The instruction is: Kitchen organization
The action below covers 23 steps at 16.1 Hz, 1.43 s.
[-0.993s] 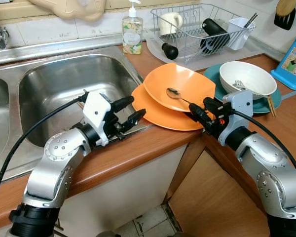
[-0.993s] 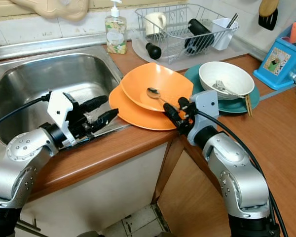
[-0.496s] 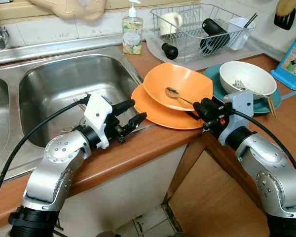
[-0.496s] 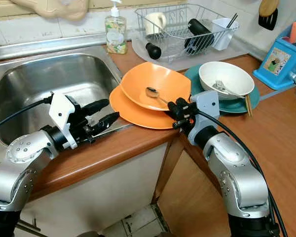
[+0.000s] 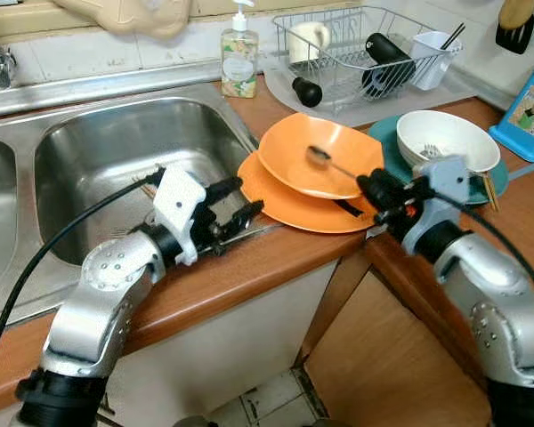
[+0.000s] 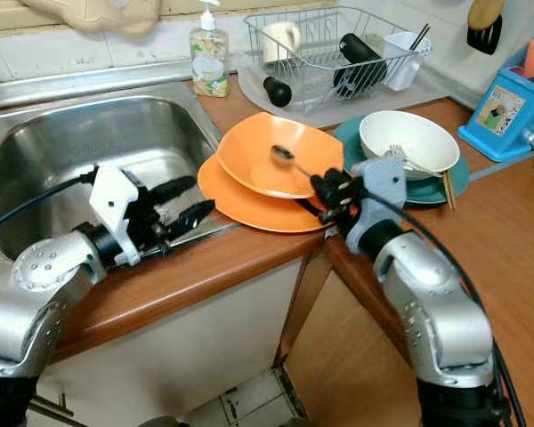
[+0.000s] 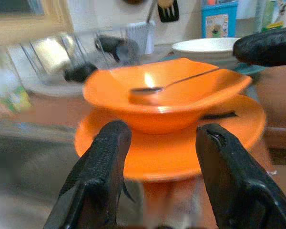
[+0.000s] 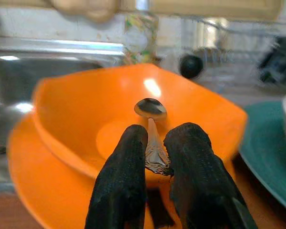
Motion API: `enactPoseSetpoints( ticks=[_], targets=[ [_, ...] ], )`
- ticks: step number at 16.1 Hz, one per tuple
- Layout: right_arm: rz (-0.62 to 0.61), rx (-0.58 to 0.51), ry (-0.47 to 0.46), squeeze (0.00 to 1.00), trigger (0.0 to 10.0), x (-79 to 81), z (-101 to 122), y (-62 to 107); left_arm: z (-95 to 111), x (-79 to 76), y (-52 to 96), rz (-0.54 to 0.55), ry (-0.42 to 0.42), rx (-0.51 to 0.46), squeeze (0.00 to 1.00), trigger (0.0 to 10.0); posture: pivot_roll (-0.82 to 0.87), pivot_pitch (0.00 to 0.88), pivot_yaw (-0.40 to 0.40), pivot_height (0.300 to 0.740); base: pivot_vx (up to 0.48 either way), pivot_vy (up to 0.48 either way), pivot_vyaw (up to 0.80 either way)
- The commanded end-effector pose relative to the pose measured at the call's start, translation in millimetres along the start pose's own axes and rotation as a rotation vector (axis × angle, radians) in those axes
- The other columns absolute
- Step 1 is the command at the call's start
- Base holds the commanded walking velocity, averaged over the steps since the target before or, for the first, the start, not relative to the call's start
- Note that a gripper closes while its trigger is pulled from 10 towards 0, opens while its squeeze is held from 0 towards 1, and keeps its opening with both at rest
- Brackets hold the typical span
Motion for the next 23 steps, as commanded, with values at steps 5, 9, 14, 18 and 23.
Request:
enactPoseSetpoints(
  ticks=[5,9,14,18,23],
  targets=[
    [0.248,-0.07,0.076,0.0,0.0,40.0,37.2,-7.3,17.6,9.9,-21.2,0.038,-0.377,-0.025,0.0,10.0,-0.14,0.0,-0.018,0.74,0.0,0.0,0.0],
    [0.358,-0.036,0.107,0.0,0.0,62.2,36.9,-13.2,19.5,12.1,-32.3,0.04,-0.565,-0.022,0.0,10.0,-0.14,0.0,-0.023,0.74,0.0,0.0,0.0],
    [0.413,-0.027,0.116,0.0,0.0,74.7,37.6,-15.5,9.8,6.7,-39.6,0.017,-0.636,-0.004,0.0,0.0,-0.14,0.0,-0.021,0.74,0.0,0.0,0.0],
    [0.423,-0.023,0.116,0.0,0.0,77.0,37.6,-16.5,4.2,10.1,-42.4,0.016,-0.685,0.016,0.0,0.0,-0.14,0.0,-0.022,0.74,0.0,0.0,0.0],
    [0.437,-0.019,0.115,0.0,0.0,79.9,37.4,-16.6,3.5,15.3,-45.4,0.039,-0.766,0.028,0.0,1.1,-0.14,0.0,-0.023,0.74,0.0,0.0,0.0]
  ],
)
Point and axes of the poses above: a point about 5 cm out from each wrist's last joint towards the gripper, its own y axis pointing back from the gripper into the wrist, its own z axis along the axis of the wrist's last joint, x = y × z, the point moved 4 cm from there along -y, pointing out of the wrist towards the gripper, and after that the axes turned 5 degrees about -y, right-handed, at the moved point
